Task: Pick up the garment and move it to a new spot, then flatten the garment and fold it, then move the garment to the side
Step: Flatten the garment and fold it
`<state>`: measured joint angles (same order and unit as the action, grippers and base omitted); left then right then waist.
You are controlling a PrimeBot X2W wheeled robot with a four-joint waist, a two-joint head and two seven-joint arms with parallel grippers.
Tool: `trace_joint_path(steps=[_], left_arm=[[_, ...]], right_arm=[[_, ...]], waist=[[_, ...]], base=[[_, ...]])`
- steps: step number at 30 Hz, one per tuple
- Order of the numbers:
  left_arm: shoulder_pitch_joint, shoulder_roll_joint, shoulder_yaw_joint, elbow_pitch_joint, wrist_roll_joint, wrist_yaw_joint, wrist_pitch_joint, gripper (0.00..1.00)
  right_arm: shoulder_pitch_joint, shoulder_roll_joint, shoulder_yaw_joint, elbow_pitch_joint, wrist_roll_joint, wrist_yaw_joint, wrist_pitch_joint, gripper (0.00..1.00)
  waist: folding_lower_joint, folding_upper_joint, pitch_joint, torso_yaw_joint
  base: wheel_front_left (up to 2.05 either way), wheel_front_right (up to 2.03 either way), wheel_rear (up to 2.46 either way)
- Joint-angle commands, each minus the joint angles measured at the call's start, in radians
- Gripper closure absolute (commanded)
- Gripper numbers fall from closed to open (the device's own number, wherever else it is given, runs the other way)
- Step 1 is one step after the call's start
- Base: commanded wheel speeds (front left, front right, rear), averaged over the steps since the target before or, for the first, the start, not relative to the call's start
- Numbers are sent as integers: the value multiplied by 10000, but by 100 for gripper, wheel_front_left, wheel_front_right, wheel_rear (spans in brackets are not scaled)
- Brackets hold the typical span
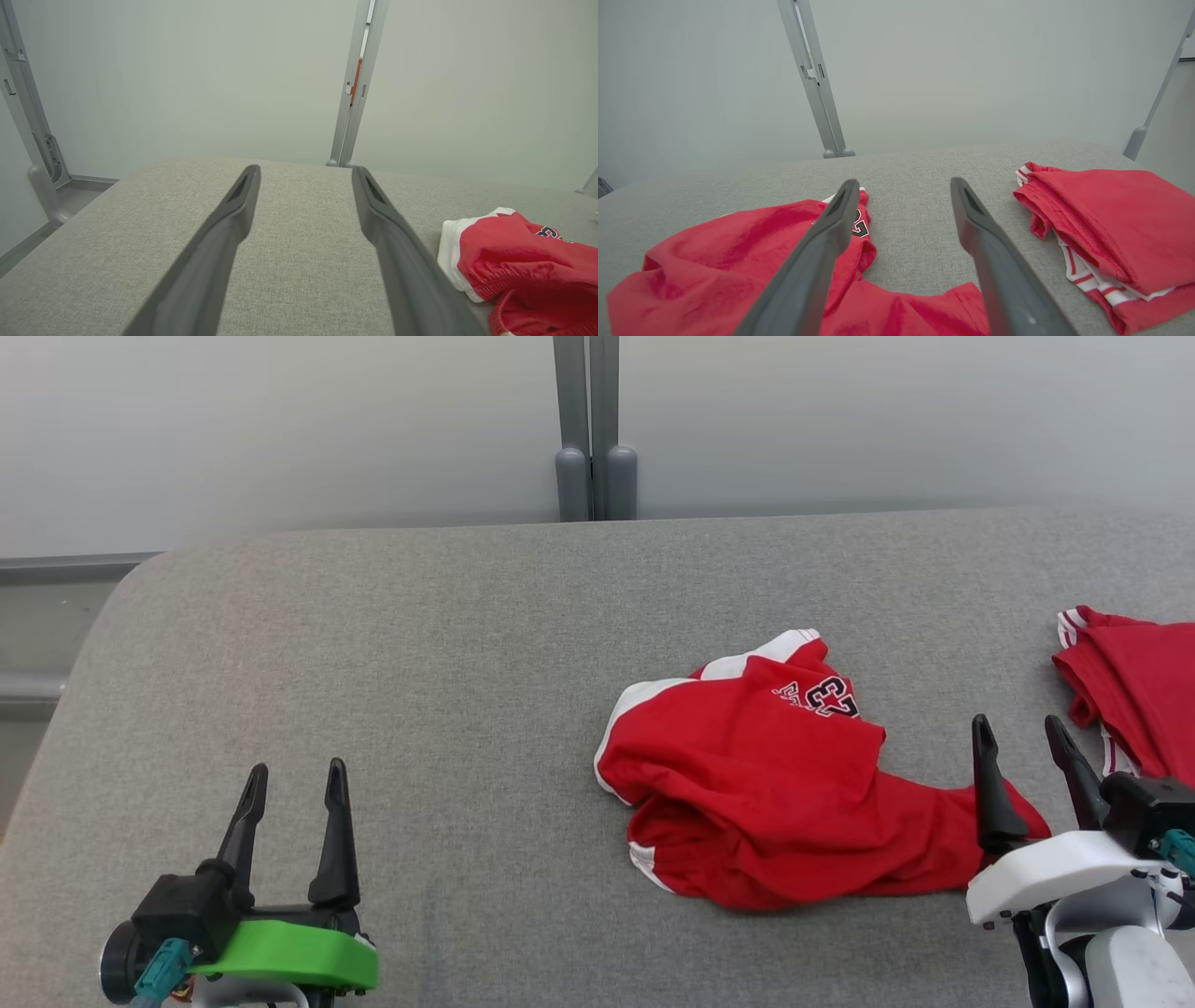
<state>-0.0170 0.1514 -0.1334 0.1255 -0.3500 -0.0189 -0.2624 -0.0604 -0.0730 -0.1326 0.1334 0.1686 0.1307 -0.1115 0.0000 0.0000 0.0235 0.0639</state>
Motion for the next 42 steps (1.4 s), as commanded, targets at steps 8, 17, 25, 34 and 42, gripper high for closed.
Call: trace_joint_path(steps=[8,17,25,34,42], left_arm=[[-47,-109,-220,-235,-383,-239,331,0],[-671,-326,-2514,-464,-1887,-1058,3430,0],[-1625,-477,-4232,253,-3739,-1123,4980,0],[-2573,-483,-4375,1382,-5129,-1128,5127,0],[-3122,-356,-4173,1579,-5805,-1128,4771,100]], right_arm=[[-158,-133,171,358,196,1,-451,0],[-403,-270,94,260,261,1,-446,0],[-722,-262,30,120,196,1,-417,0],[-938,-119,170,423,340,1,-619,0],[-1130,-65,181,770,421,1,-894,0]], waist=[[0,0,66,-60],[0,0,355,-390],[0,0,857,-1222],[0,0,1356,-2118],[0,0,1619,-2353]], base=[[0,0,0],[0,0,0],[0,0,0],[0,0,0],[0,0,0]])
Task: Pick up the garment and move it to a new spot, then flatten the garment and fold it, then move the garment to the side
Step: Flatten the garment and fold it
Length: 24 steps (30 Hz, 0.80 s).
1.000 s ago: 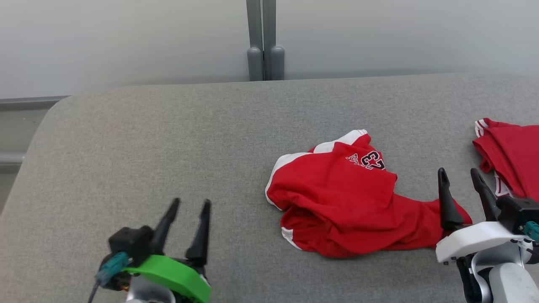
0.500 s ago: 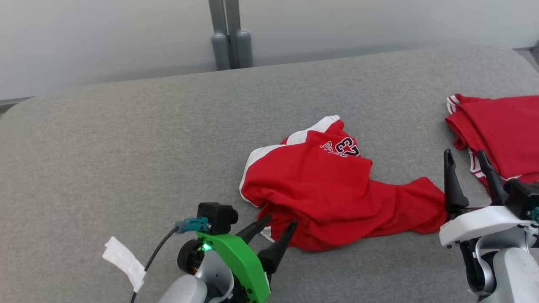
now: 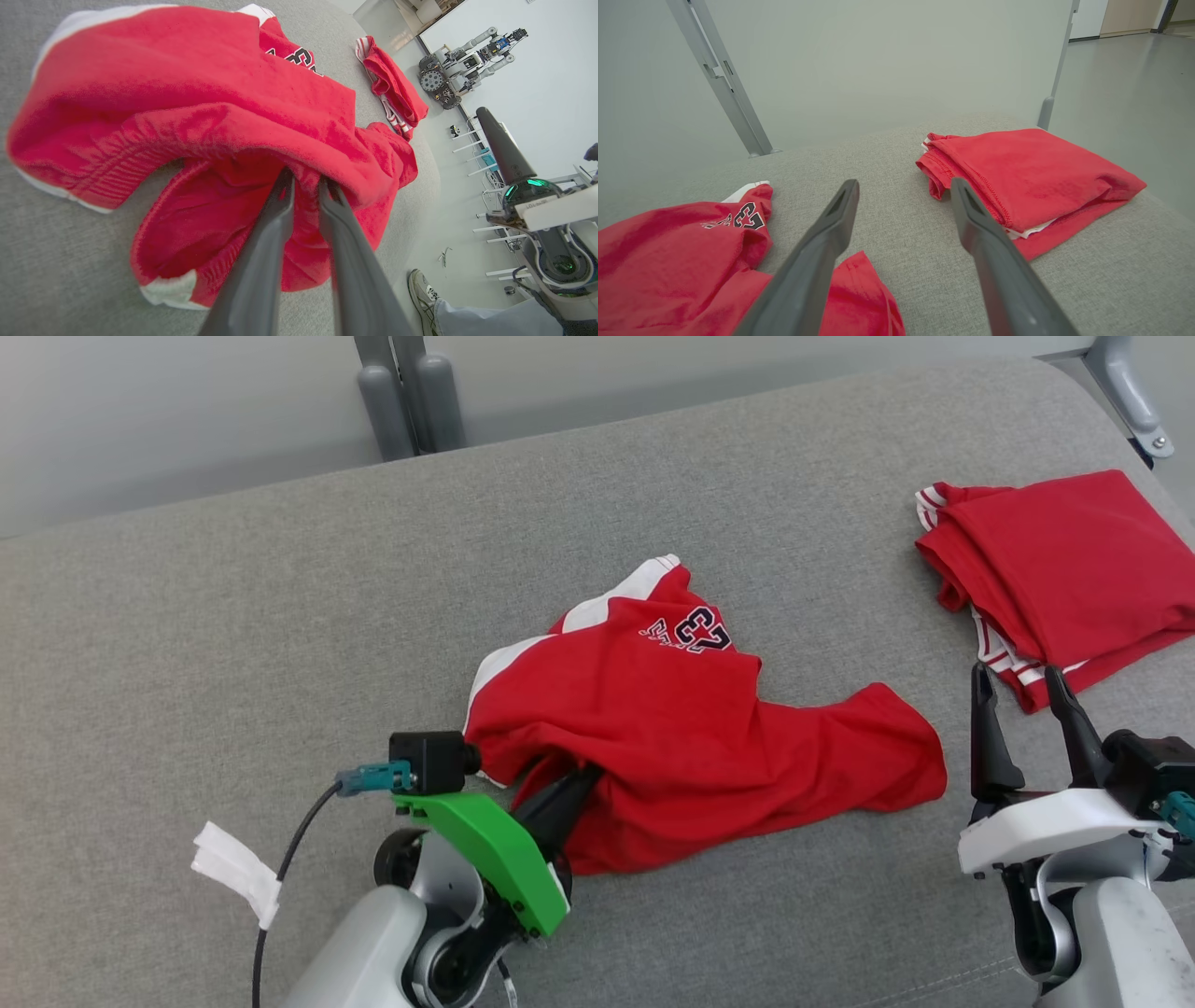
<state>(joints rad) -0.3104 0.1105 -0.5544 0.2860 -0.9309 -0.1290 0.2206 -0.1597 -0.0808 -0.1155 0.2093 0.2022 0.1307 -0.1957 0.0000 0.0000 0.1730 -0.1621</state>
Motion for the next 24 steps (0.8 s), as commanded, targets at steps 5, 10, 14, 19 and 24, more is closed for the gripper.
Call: trace_joint_path(steps=[5,10,14,19,24], left_arm=[[-1165,277,375,40,588,383,-450,100],[-2425,315,556,782,1001,797,-329,100],[-3337,523,777,2231,1223,1093,-416,100],[-4201,259,1001,4190,1478,1321,-1266,100],[-4454,-117,858,5577,1431,810,-1936,0]], right_arm=[[-345,62,158,116,134,1,-169,0],[-641,91,329,269,192,1,-260,0],[-872,107,464,410,242,1,-357,0],[-951,77,444,601,236,1,-448,0],[-932,-11,465,816,156,1,-467,0]], waist=[[0,0,534,-196],[0,0,1108,-405],[0,0,1406,-645],[0,0,1406,-763],[0,0,1004,-669]], base=[[0,0,0],[0,0,0],[0,0,0],[0,0,0],[0,0,0]])
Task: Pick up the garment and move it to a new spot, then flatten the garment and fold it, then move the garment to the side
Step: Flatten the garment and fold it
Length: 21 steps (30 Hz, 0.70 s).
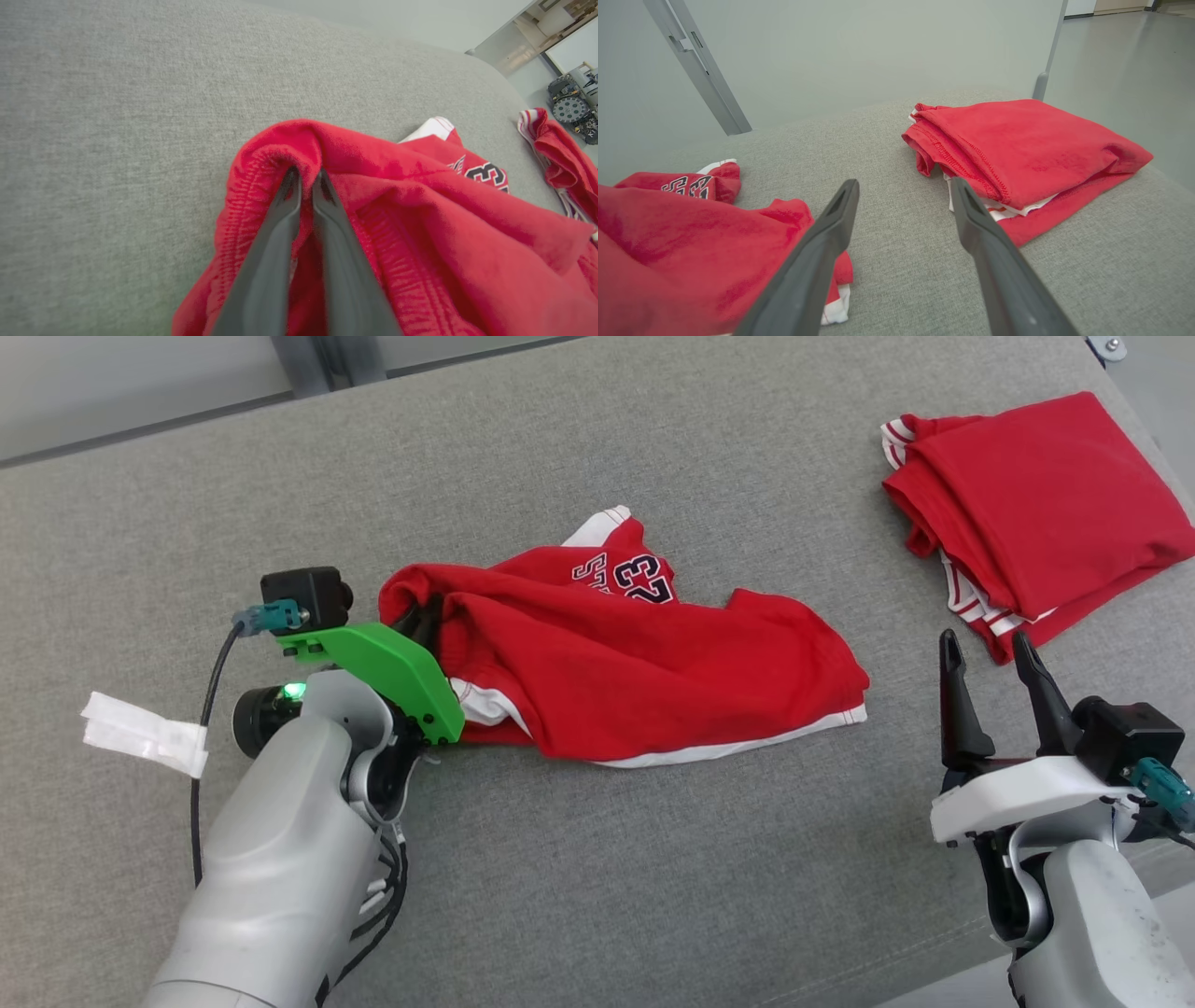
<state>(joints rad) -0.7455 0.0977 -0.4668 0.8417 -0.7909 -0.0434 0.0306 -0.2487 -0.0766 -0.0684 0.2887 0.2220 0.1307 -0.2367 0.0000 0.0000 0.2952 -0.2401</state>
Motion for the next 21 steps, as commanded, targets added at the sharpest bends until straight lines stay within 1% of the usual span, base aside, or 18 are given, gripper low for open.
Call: trace_joint_path(steps=[1,5,9,11,14,15,17,21], left_arm=[[-106,-59,-88,181,26,-195,-180,0],[160,-223,-396,387,18,-573,-667,0],[530,-265,-776,-12,106,-760,-972,0],[794,-68,-925,-445,203,-792,-1154,0],[1306,453,-958,-1382,334,-809,-1558,0],[1467,613,-889,-1699,305,-738,-1710,0],[1860,1145,-800,-2502,591,-488,-2106,0],[2977,2118,-328,-4371,1012,247,-2660,0]], right_arm=[[-1,-99,-30,41,-60,1,-48,0],[222,-198,-71,101,-94,1,17,0],[457,-255,-109,61,-121,1,101,0],[575,-267,-90,22,-128,1,143,0],[752,-273,-141,-27,-128,1,184,0],[820,-263,-157,-54,-142,1,205,0],[965,-235,-230,-87,-165,1,216,0],[1363,-195,-386,-156,-145,1,242,0]], waist=[[0,0,-331,182],[0,0,-840,527],[0,0,-1398,946],[0,0,-1671,1123],[0,0,-2029,1384],[0,0,-2108,1445],[0,0,-2276,1574],[0,0,-2391,1773]], base=[[0,0,0],[0,0,0],[0,0,0],[0,0,0],[0,0,0],[0,0,0],[0,0,0],[0,0,0]])
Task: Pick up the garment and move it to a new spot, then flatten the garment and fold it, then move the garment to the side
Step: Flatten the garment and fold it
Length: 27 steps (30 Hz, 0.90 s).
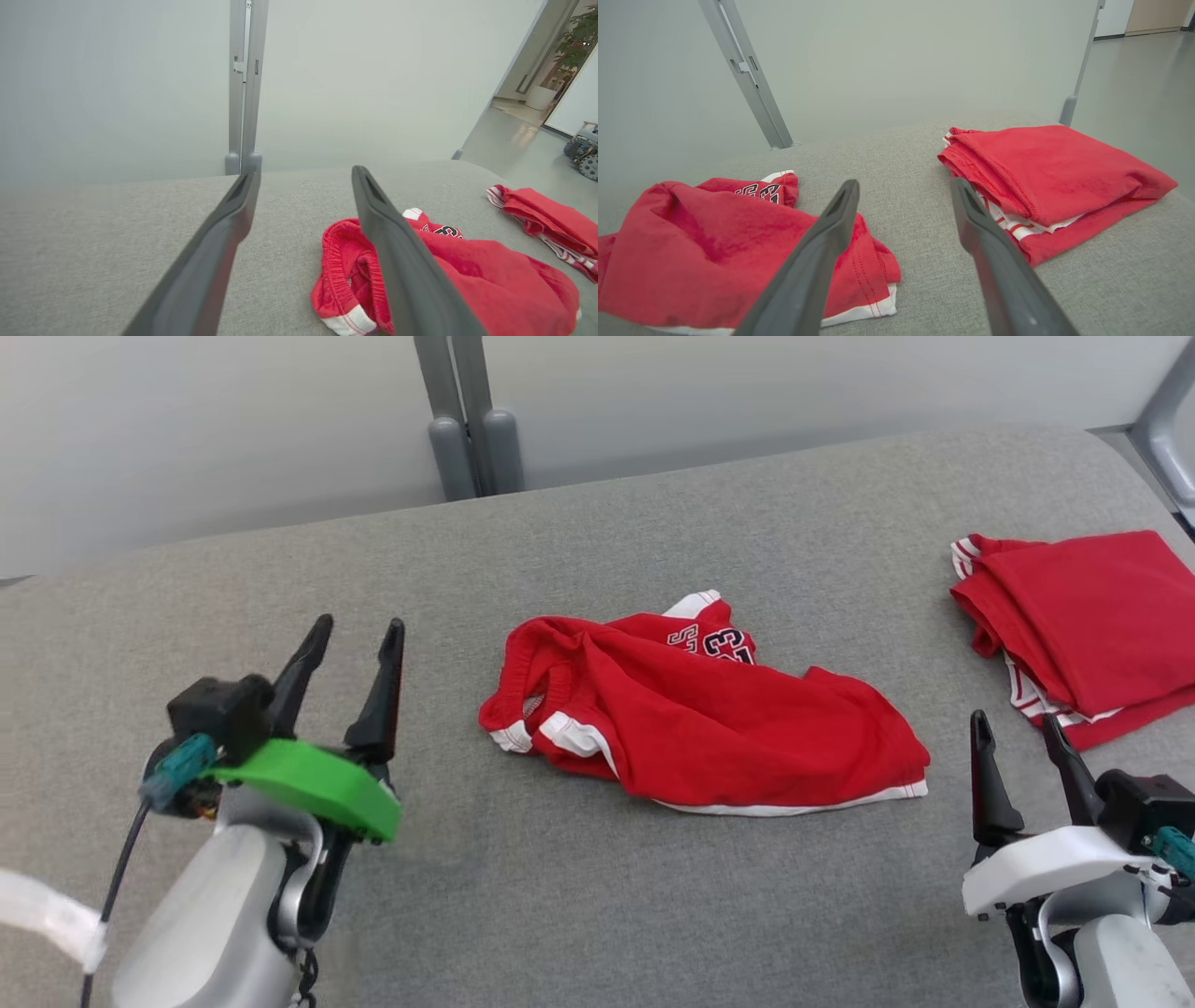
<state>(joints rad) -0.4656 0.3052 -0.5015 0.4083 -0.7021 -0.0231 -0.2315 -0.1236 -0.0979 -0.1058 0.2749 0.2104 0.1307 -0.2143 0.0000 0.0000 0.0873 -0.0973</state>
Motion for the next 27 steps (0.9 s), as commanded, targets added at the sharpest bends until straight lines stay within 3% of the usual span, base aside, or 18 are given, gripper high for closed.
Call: trace_joint_path(steps=[1,7,15,19,27], left_arm=[[538,246,165,-558,158,251,-125,0],[2502,776,757,-2688,510,1280,-291,0],[4085,349,1881,-4776,1696,2039,-329,0],[4799,-47,2749,-5061,2526,2011,-330,0],[5503,-1003,3690,-4718,3258,1354,-323,0]], right_arm=[[217,29,-54,-33,-22,1,27,0],[539,108,-159,-111,12,1,55,0],[552,104,200,-390,124,1,-214,0],[694,2,494,-712,177,1,-393,0],[1114,50,450,-1381,70,1,-505,0]], waist=[[0,0,-304,375],[0,0,-144,456],[0,0,-278,534],[0,0,-404,666],[0,0,-569,793]], base=[[0,0,0],[0,0,0],[0,0,0],[0,0,0],[0,0,0]])
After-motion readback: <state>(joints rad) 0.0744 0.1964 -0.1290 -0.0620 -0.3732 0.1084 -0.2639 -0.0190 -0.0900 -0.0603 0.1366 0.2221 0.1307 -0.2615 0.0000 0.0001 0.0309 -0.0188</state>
